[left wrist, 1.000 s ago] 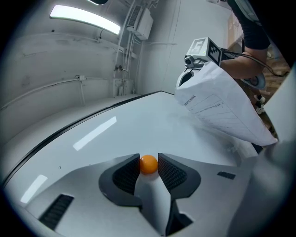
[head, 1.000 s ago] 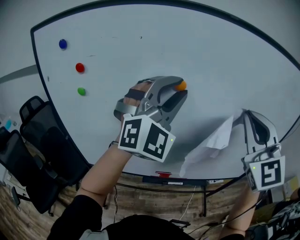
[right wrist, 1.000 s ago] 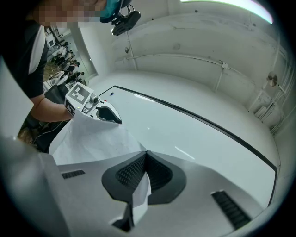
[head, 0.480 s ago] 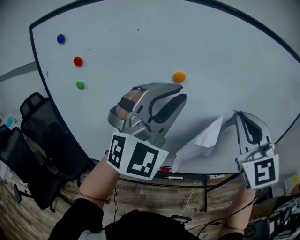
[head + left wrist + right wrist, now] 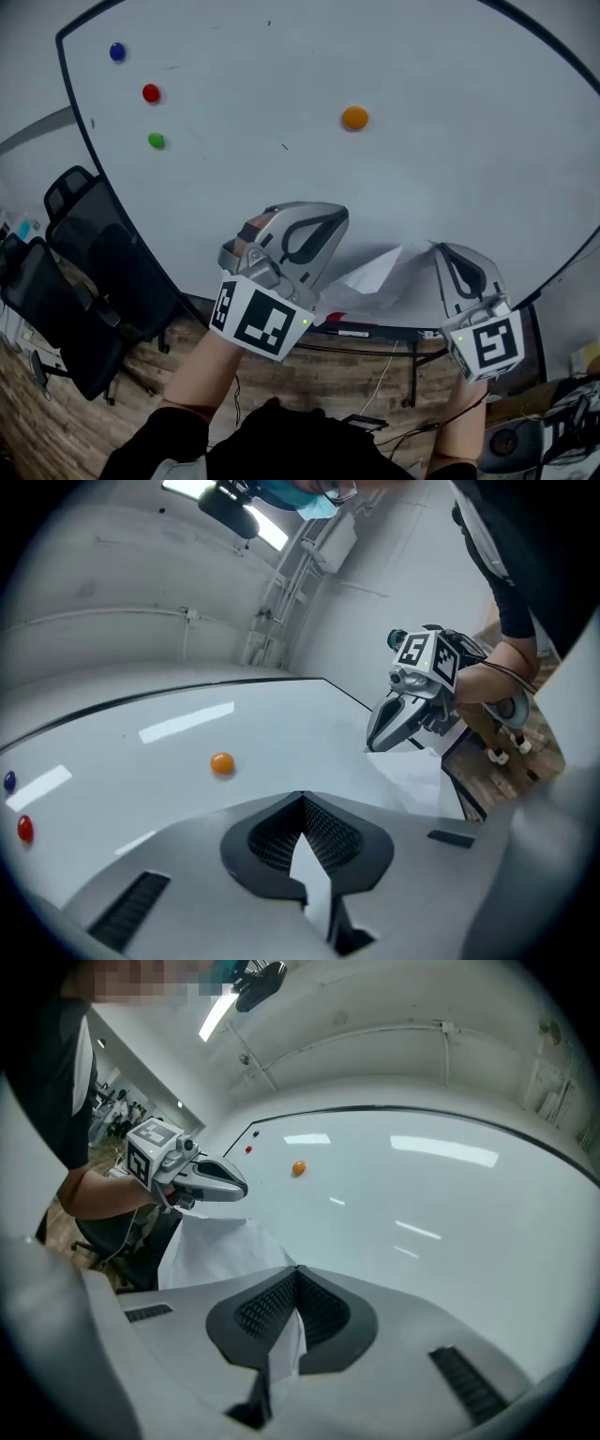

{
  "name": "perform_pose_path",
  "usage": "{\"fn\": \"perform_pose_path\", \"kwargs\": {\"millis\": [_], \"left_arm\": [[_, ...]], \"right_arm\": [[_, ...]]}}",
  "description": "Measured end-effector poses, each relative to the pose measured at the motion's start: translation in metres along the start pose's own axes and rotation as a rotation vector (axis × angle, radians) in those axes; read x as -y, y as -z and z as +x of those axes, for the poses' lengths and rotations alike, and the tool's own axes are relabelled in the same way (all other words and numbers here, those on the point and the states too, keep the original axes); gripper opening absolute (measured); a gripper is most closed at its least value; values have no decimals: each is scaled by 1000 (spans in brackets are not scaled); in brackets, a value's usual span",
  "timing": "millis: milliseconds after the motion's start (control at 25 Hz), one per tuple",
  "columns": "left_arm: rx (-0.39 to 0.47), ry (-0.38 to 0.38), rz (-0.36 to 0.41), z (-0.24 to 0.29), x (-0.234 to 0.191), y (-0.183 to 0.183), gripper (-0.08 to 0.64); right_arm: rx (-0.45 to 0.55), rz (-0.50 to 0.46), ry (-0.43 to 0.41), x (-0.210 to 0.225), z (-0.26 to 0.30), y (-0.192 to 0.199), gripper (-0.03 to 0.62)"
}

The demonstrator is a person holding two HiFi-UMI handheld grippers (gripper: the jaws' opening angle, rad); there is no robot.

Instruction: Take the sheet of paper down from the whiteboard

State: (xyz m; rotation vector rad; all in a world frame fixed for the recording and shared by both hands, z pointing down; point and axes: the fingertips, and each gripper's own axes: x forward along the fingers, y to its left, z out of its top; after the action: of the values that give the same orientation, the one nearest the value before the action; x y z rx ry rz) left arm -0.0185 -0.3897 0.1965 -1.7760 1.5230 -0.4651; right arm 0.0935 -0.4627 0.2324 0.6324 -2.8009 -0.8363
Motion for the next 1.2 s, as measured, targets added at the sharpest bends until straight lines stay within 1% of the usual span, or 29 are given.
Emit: {"fn": "perform_pose_path", "kwargs": {"millis": [160, 280, 400, 520, 600, 680, 800, 880, 960, 1040, 1200], "left_arm": [[-40, 53, -106, -7, 37, 23, 12], [-73, 69, -193, -16, 59, 42, 12], [-117, 94, -240, -29, 85, 60, 12], [-168, 110, -295, -44, 112, 80, 12], [-201, 115, -347, -55, 130, 92, 12], [-214, 105, -411, -67, 145, 102, 12], [-201, 106, -474, -85, 163, 106, 12], [-177, 134, -500, -97, 172, 102, 12], [-146, 160, -524, -108, 174, 97, 12], [-104, 170, -563, -120, 173, 90, 12], [-47, 199, -616, -152, 180, 77, 12]], "right_arm": [[-11, 83, -71, -29, -1, 31, 17], [-36, 122, -131, -49, -2, 60, 17], [-49, 167, -178, -68, -8, 83, 17], [-45, 203, -223, -86, -17, 98, 17], [-47, 221, -245, -97, -26, 106, 17], [-49, 236, -258, -106, -36, 110, 17], [-48, 260, -269, -121, -49, 115, 17], [-47, 277, -280, -135, -56, 115, 17], [-58, 284, -287, -151, -60, 116, 17], [-69, 292, -293, -167, -64, 116, 17], [-87, 352, -304, -207, -77, 123, 17]]}}
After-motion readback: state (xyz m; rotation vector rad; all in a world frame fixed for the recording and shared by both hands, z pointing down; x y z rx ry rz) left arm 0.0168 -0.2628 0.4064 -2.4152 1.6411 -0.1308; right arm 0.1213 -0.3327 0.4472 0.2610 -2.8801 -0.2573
